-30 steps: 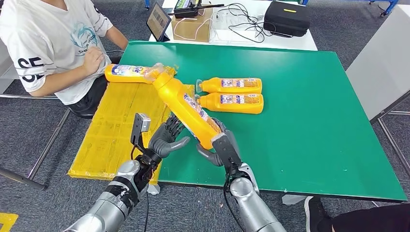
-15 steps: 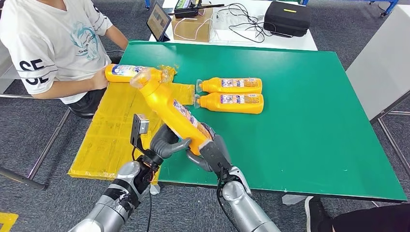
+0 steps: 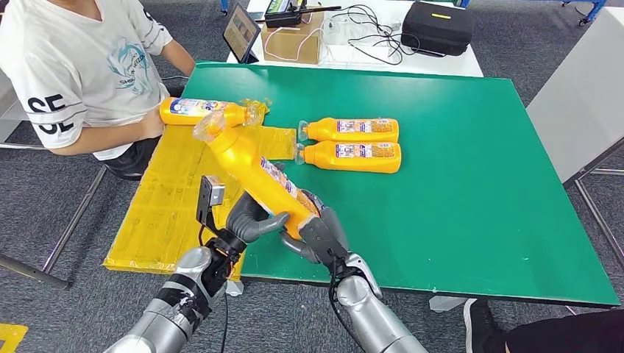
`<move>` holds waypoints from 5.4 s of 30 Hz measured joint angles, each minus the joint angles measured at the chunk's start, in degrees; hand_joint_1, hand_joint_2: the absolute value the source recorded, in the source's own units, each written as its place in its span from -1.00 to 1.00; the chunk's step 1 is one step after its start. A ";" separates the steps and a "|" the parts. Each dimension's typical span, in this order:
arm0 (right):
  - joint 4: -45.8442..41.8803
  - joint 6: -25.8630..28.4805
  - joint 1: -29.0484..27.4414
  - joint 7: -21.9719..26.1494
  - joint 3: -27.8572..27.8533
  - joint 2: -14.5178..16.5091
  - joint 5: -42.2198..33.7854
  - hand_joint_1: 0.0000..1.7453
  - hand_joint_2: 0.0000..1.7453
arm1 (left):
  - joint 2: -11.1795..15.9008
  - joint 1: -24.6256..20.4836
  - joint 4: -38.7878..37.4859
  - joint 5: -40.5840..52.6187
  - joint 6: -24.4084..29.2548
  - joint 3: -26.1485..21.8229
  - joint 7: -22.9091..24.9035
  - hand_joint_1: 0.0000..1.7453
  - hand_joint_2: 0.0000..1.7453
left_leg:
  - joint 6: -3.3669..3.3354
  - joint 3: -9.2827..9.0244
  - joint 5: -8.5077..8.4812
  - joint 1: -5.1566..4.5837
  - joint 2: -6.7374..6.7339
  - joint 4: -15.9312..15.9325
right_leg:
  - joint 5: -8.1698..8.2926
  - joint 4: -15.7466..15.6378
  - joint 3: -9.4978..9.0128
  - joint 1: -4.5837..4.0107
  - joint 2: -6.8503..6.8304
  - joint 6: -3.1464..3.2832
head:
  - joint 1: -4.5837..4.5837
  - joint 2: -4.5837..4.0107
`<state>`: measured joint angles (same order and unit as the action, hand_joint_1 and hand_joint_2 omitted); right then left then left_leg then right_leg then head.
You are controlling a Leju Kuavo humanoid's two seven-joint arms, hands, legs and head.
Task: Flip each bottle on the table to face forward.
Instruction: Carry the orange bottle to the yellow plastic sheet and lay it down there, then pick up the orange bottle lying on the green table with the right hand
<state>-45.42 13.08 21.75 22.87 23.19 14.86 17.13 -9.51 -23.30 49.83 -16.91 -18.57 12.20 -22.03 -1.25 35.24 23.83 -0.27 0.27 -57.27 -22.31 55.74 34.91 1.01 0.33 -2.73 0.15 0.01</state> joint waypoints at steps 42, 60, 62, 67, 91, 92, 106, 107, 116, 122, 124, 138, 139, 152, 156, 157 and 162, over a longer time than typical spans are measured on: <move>-7.95 0.92 -3.15 -0.64 -5.47 -3.73 -3.74 -1.00 1.00 | 10.67 -6.51 -7.63 33.03 28.46 -9.70 -3.92 1.00 1.00 | 0.09 0.00 -0.07 0.04 -0.04 0.00 | 0.01 0.02 0.06 -0.03 0.02 0.01 | -0.01 0.00; -11.37 -2.66 -2.91 -0.20 -7.06 -3.42 -4.85 -1.00 1.00 | 20.74 -19.75 -27.91 74.73 30.43 6.91 11.66 1.00 1.00 | 0.11 0.00 -0.13 0.08 -0.02 0.01 | 0.02 0.07 0.03 -0.04 0.01 0.02 | -0.02 0.00; -11.37 -3.17 -2.82 -0.04 -7.06 -3.37 -4.87 -1.00 1.00 | 21.36 -20.52 -28.57 77.58 29.00 8.83 11.82 1.00 1.00 | 0.12 0.00 -0.13 0.08 0.00 0.01 | 0.02 0.08 0.02 -0.05 0.01 0.02 | -0.03 0.00; -11.33 -4.06 -2.67 0.43 -7.05 -3.33 -5.03 -1.00 1.00 | 22.49 -22.29 -29.83 81.89 25.93 12.69 11.85 1.00 1.00 | 0.12 -0.01 -0.13 0.08 -0.01 0.01 | 0.02 0.09 -0.01 -0.04 0.01 0.02 | -0.02 -0.01; -8.32 -2.93 -1.38 0.17 -6.21 -3.99 -1.03 -1.00 -1.00 | 24.42 -20.46 -31.59 80.01 37.95 14.39 5.49 -1.00 1.00 | 0.19 -0.15 -0.18 0.08 0.07 0.03 | 0.00 0.19 -0.08 -0.03 -0.02 0.04 | -0.01 0.00; -8.15 -2.75 -1.30 -0.04 -6.13 -4.17 -0.57 -1.00 -1.00 | 24.44 -19.95 -31.55 78.94 39.14 13.66 4.21 -1.00 1.00 | 0.20 -0.15 -0.19 0.08 0.09 0.03 | 0.00 0.19 -0.08 -0.03 -0.03 0.04 | -0.01 -0.01; -7.59 -1.79 -0.53 -3.78 -3.37 -7.50 7.69 -1.00 1.00 | 23.06 -11.54 -25.66 64.66 42.50 -0.71 -14.18 -1.00 1.00 | 0.21 -0.02 -0.20 0.05 0.08 0.01 | 0.00 0.18 0.06 -0.03 -0.03 0.04 | -0.01 -0.01; -7.60 -1.73 -0.47 -3.98 -3.30 -7.67 7.94 -1.00 1.00 | 22.88 -11.13 -25.17 63.68 41.83 -1.57 -14.75 -1.00 1.00 | 0.21 -0.02 -0.20 0.05 0.07 0.01 | 0.00 0.18 0.07 -0.03 -0.03 0.04 | -0.01 -0.01; -8.10 -1.52 -0.42 -5.54 -3.15 -9.21 9.62 -1.00 1.00 | 20.54 -7.15 -19.51 55.27 36.91 -9.30 -17.96 -1.00 1.00 | 0.21 0.00 -0.20 0.06 0.06 0.01 | 0.00 0.17 0.08 -0.03 -0.02 0.04 | -0.02 0.01; -8.22 -1.52 -0.43 -5.54 -3.10 -9.61 9.62 -1.00 1.00 | 19.93 -6.50 -18.30 55.22 36.89 -10.65 -17.99 -1.00 1.00 | 0.21 0.01 -0.20 0.06 0.06 0.01 | 0.00 0.18 0.09 -0.03 -0.02 0.04 | -0.02 0.01; -8.24 -1.52 -0.43 -5.54 -3.09 -9.63 9.62 -1.00 1.00 | 19.81 -6.42 -18.15 55.22 36.89 -10.95 -17.99 -1.00 1.00 | 0.21 0.01 -0.20 0.06 0.06 0.01 | 0.00 0.18 0.09 -0.03 -0.02 0.04 | -0.02 0.00; -12.80 -1.59 -3.42 -10.84 -2.95 -12.14 15.36 -1.00 1.00 | 13.80 -3.13 -8.66 35.66 25.05 -15.40 -18.04 -1.00 1.00 | 0.19 0.11 -0.18 0.01 0.18 -0.01 | 0.00 0.14 0.14 0.01 -0.11 0.03 | -0.01 0.00; -13.40 -1.93 -3.74 -11.29 -2.95 -12.44 15.63 -1.00 1.00 | 12.92 -3.08 -7.89 35.70 24.66 -15.66 -18.04 -1.00 1.00 | 0.19 0.11 -0.18 0.00 0.18 -0.02 | 0.01 0.14 0.14 0.01 -0.11 0.02 | -0.01 0.00; -16.54 -8.32 -4.05 -20.13 -2.05 -18.19 25.49 -1.00 1.00 | 3.09 -3.90 -4.87 28.00 18.25 -16.38 -13.99 -1.00 1.00 | 0.17 0.10 -0.18 -0.01 0.20 -0.03 | 0.02 0.11 0.12 0.01 -0.15 0.01 | 0.01 -0.01; -17.13 -9.87 -3.85 -22.00 -1.58 -20.23 28.36 -1.00 1.00 | 2.33 -3.88 -4.12 27.53 17.56 -16.37 -13.97 -1.00 1.00 | 0.16 0.10 -0.19 0.00 0.24 -0.02 | 0.02 0.11 0.10 0.00 -0.18 0.01 | 0.01 0.00; -17.13 -10.32 -3.67 -22.27 -1.48 -20.69 28.85 -1.00 1.00 | 2.17 -3.88 -4.01 27.47 17.47 -16.35 -13.96 -1.00 1.00 | 0.16 0.10 -0.19 0.00 0.24 -0.02 | 0.02 0.11 0.09 0.01 -0.18 0.01 | 0.01 0.00; -16.42 -11.93 -2.34 -23.00 -0.75 -22.67 30.40 -1.00 1.00 | 1.74 -3.86 -3.89 27.38 17.29 -16.25 -13.95 -1.00 1.00 | 0.14 0.10 -0.20 -0.02 0.24 -0.03 | 0.03 0.10 0.07 0.03 -0.18 0.00 | 0.01 -0.01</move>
<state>-61.84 1.15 19.40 -0.13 22.44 -7.81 47.53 -7.78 -27.17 45.94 10.47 -1.28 -4.05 -35.98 -1.12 35.33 23.63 -0.29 0.51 -57.29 -22.29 55.84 34.98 1.03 0.14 -2.73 0.16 0.00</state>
